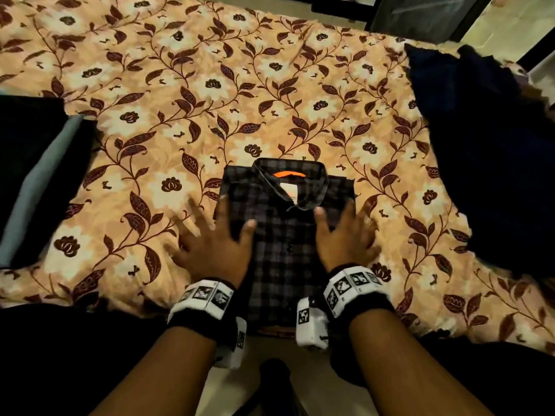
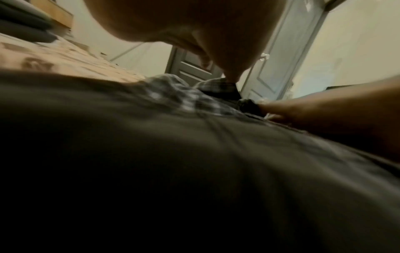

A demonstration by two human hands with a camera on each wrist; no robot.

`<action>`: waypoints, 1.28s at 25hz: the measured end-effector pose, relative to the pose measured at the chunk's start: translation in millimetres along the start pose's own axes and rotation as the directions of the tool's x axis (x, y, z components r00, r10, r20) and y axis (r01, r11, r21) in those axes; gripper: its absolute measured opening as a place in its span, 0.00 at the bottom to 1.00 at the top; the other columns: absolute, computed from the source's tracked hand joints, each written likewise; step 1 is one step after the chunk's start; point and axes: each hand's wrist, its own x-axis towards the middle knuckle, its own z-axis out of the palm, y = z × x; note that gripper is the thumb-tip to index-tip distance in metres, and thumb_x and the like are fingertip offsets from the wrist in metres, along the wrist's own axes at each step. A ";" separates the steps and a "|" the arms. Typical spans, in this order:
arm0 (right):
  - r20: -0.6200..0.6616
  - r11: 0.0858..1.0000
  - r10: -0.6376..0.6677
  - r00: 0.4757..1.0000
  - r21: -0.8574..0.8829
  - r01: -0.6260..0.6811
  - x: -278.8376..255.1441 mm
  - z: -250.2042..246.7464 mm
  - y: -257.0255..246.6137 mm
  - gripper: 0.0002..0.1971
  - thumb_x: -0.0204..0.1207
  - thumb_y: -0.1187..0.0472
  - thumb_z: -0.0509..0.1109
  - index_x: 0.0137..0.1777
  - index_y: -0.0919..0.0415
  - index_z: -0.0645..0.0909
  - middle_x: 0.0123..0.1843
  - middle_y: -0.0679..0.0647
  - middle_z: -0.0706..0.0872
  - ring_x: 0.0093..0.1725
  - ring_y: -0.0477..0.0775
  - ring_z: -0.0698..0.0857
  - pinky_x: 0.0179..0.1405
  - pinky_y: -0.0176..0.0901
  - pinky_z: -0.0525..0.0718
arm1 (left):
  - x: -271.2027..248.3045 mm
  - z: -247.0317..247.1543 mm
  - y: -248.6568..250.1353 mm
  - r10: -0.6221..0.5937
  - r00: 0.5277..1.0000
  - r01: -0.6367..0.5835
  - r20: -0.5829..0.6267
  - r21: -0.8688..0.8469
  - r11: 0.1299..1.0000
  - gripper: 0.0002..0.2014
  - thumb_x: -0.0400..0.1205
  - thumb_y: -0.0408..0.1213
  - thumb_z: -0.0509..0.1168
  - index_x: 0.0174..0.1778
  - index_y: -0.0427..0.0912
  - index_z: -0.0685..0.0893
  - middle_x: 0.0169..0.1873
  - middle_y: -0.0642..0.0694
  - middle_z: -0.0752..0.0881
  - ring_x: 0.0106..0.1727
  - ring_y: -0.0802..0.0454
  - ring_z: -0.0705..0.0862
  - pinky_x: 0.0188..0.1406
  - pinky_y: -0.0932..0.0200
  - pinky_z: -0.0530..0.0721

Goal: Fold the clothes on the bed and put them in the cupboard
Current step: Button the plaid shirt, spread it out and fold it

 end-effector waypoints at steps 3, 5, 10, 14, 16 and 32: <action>0.088 0.998 -0.056 0.995 -0.018 0.058 14.2 -5.6 -8.0 0.39 0.72 0.22 0.39 0.82 0.35 0.43 0.86 0.46 0.37 0.84 0.62 0.38 0.75 0.76 0.38 | 14.6 2.0 18.2 0.162 0.983 -0.163 0.082 0.003 0.987 0.28 0.84 0.67 0.40 0.82 0.72 0.47 0.85 0.54 0.36 0.85 0.40 0.34 0.75 0.22 0.37; 0.050 0.995 0.057 0.997 0.081 -0.061 30.2 -19.0 1.3 0.47 0.65 0.17 0.36 0.83 0.37 0.48 0.87 0.49 0.41 0.84 0.63 0.40 0.76 0.77 0.42 | 28.8 -1.8 16.5 -0.010 0.995 0.011 0.100 -0.011 1.000 0.31 0.82 0.69 0.39 0.83 0.69 0.51 0.86 0.47 0.38 0.84 0.34 0.34 0.74 0.18 0.39; -0.073 0.982 -0.177 0.981 -0.084 0.171 -2.8 -14.6 13.6 0.43 0.72 0.23 0.36 0.84 0.44 0.47 0.86 0.53 0.39 0.84 0.63 0.40 0.77 0.74 0.43 | -29.8 14.4 25.4 0.342 0.939 -0.339 -0.039 0.074 0.938 0.33 0.84 0.60 0.34 0.86 0.52 0.44 0.84 0.52 0.35 0.83 0.44 0.32 0.73 0.27 0.28; 0.009 0.885 -0.402 0.915 -0.251 0.391 -76.3 56.8 52.6 0.37 0.75 0.28 0.31 0.83 0.40 0.40 0.86 0.48 0.40 0.85 0.57 0.41 0.77 0.71 0.41 | -72.8 52.8 -20.0 0.312 0.940 -0.327 0.142 0.096 0.940 0.32 0.86 0.61 0.38 0.84 0.52 0.58 0.84 0.53 0.58 0.84 0.45 0.58 0.76 0.28 0.48; 0.019 0.918 -0.303 0.953 -0.262 0.297 -57.0 48.2 78.2 0.38 0.74 0.25 0.32 0.83 0.38 0.39 0.86 0.45 0.40 0.85 0.56 0.42 0.77 0.72 0.40 | -57.2 47.8 -48.7 0.187 0.978 -0.196 0.087 0.110 0.974 0.34 0.83 0.66 0.33 0.85 0.57 0.49 0.85 0.55 0.50 0.85 0.46 0.50 0.77 0.27 0.44; 0.089 0.802 -0.308 0.947 0.561 0.208 21.4 -44.4 -4.7 0.13 0.75 0.67 0.72 0.58 0.57 0.80 0.57 0.57 0.87 0.56 0.62 0.86 0.61 0.62 0.82 | 50.3 -70.3 6.2 0.057 0.820 0.543 0.570 -0.805 0.239 0.12 0.73 0.34 0.67 0.47 0.29 0.85 0.41 0.35 0.89 0.41 0.36 0.87 0.45 0.44 0.89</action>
